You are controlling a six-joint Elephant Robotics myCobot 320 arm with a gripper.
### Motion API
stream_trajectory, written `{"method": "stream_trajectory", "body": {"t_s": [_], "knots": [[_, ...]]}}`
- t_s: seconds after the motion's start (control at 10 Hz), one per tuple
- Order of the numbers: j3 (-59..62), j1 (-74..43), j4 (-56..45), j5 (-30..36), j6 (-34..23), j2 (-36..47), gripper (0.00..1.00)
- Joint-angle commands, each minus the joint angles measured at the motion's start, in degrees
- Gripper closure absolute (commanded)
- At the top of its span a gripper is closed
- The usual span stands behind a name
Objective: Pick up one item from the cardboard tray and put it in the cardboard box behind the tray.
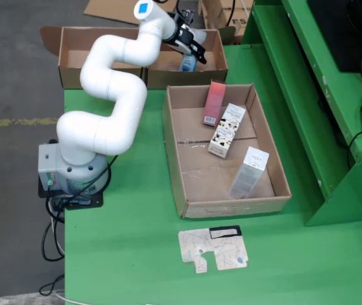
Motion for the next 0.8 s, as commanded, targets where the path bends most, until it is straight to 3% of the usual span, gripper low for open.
{"method": "stream_trajectory", "body": {"t_s": [0.0, 0.5, 0.7], "knots": [[1.7, -0.6, 0.6, -0.7, 0.0, 1.7, 0.50], [1.7, -0.6, 0.6, -0.7, -0.3, 1.7, 0.00], [1.7, -0.6, 0.6, -0.7, -0.4, 1.7, 0.00]]}}
